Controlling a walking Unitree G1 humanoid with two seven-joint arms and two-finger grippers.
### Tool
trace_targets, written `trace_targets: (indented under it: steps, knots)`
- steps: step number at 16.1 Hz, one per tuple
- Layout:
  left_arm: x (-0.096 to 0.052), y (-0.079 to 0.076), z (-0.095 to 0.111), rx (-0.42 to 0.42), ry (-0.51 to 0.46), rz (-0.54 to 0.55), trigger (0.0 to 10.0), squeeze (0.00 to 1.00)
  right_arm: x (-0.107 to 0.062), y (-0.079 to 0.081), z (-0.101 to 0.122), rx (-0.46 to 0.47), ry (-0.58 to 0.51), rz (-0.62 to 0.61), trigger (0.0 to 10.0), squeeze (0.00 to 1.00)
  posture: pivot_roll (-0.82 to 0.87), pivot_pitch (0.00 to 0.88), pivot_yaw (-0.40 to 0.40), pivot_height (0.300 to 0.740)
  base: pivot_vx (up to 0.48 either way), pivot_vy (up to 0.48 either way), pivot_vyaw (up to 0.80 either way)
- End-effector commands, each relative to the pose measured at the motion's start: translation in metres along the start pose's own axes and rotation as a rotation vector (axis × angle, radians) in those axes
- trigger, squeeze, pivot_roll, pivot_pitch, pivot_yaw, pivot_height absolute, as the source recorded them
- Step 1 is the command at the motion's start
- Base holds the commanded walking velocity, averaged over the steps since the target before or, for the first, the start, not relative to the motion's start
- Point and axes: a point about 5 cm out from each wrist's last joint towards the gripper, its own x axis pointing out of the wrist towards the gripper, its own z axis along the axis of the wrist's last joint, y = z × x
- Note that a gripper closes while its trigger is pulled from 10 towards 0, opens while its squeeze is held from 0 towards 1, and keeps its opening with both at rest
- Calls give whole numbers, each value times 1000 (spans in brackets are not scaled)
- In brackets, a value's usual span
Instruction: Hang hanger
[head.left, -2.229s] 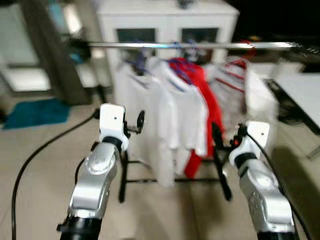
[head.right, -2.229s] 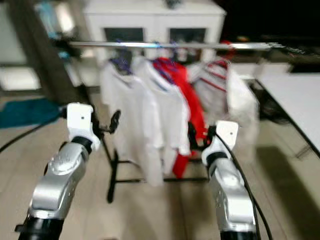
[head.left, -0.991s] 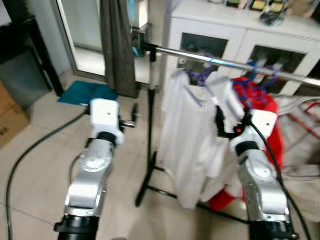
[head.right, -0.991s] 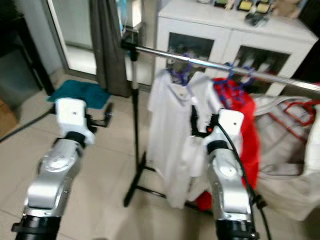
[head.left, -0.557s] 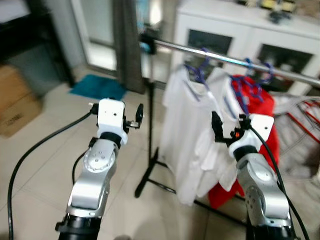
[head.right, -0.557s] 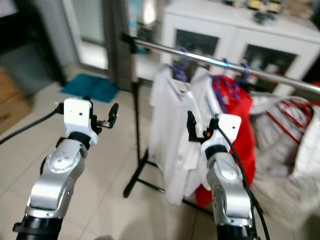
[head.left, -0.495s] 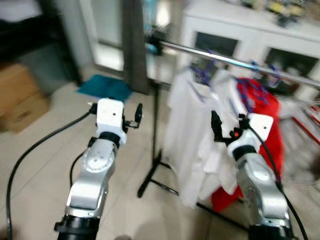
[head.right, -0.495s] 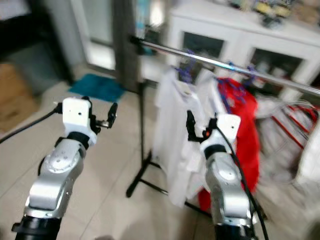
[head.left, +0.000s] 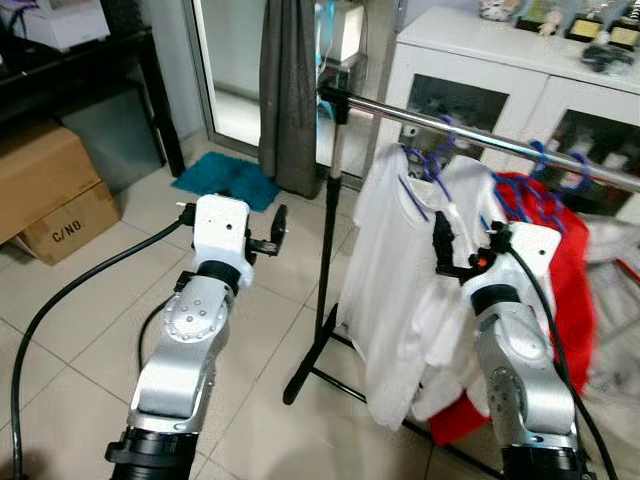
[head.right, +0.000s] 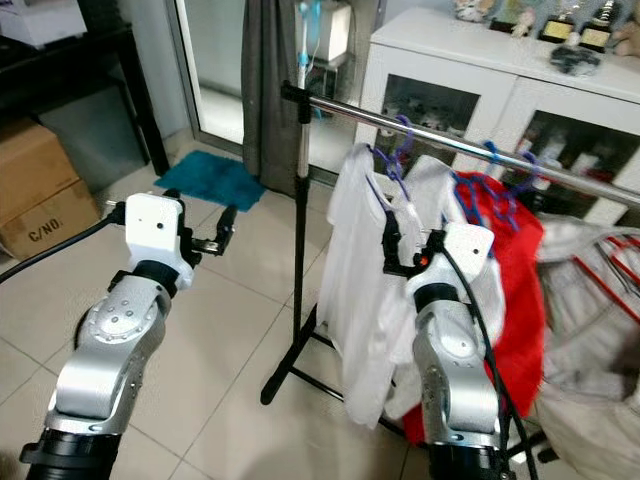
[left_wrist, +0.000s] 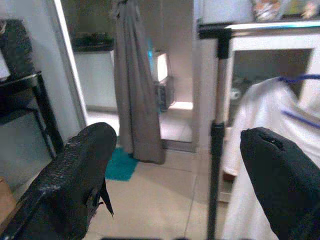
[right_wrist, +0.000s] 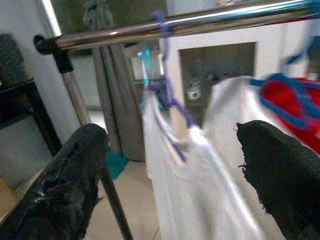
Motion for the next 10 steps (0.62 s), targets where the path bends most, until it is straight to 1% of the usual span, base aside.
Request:
trace_targets:
  steps: [1,3,5,6,7,8,10]
  knots:
    - [1,-2,1,-5,-2,-11,10000,373,2,-6,2,-17,7,-24,10000,0,43,0,-42,740,352,0,0]
    - [0,-3,0,-10,1,-17,10000,373,1,-4,4,-59,-4,10,10000,0,41,0,-44,740,354,0,0]
    - [-1,-3,-1,-10,5,-27,10000,373,1,-4,5,-86,-5,6,10000,0,40,0,-46,740,356,0,0]
    - [-1,-4,-1,-11,6,-34,10000,373,1,-5,4,-75,2,-6,10000,0,40,0,-46,740,352,0,406]
    - [-1,-5,-2,-12,9,-49,10000,373,3,-9,4,-51,23,-14,10000,0,37,0,-45,740,334,0,0]
    - [-1,-8,-1,-23,10,-77,10000,365,4,-12,9,-61,28,19,10000,0,34,0,-44,740,289,0,0]
    - [0,-10,0,-15,9,-115,10000,322,6,-17,17,-62,46,58,10000,0,31,0,-48,740,0,0,0]
